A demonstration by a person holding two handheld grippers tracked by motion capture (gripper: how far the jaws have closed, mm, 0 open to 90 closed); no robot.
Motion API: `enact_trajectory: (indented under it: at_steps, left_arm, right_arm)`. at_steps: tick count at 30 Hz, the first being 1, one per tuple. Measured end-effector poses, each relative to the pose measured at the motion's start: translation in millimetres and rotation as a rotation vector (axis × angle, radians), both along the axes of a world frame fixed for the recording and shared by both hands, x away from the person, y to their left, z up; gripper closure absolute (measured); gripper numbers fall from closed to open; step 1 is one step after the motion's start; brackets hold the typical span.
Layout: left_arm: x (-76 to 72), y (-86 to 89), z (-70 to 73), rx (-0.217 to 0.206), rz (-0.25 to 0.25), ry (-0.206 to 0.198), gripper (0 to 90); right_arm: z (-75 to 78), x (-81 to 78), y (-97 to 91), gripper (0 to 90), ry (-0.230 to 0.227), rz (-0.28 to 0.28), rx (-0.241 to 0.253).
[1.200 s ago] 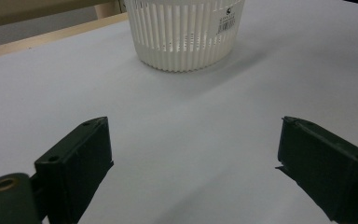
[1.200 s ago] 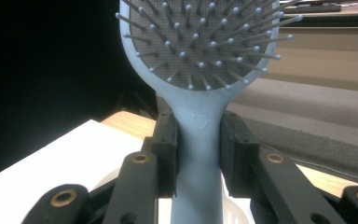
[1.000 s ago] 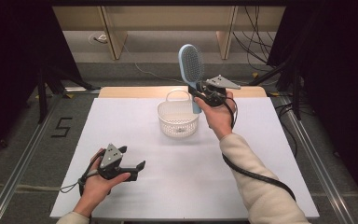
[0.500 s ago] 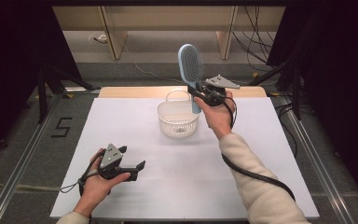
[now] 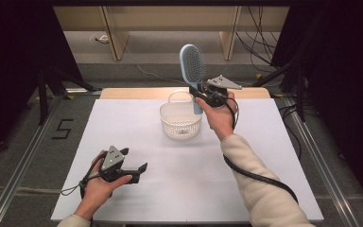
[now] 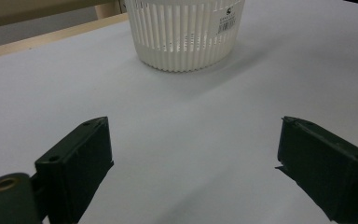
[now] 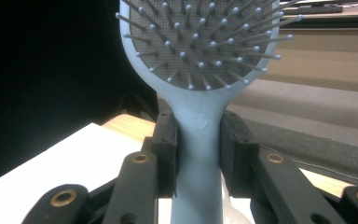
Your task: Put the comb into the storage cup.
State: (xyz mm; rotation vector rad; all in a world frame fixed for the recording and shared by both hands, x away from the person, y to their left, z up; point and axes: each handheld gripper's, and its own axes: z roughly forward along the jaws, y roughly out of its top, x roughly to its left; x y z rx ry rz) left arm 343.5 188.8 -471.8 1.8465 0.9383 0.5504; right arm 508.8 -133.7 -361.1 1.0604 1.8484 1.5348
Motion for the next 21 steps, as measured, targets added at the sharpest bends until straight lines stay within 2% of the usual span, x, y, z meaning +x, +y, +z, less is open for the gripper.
enact_trajectory:
  at_steps: [21]
  left_arm:
    - [-0.1,0.0,0.3,-0.001,-0.001,0.0,9.4]
  right_arm:
    - [0.9,1.8,3.7,70.3,-0.001,0.002,0.003]
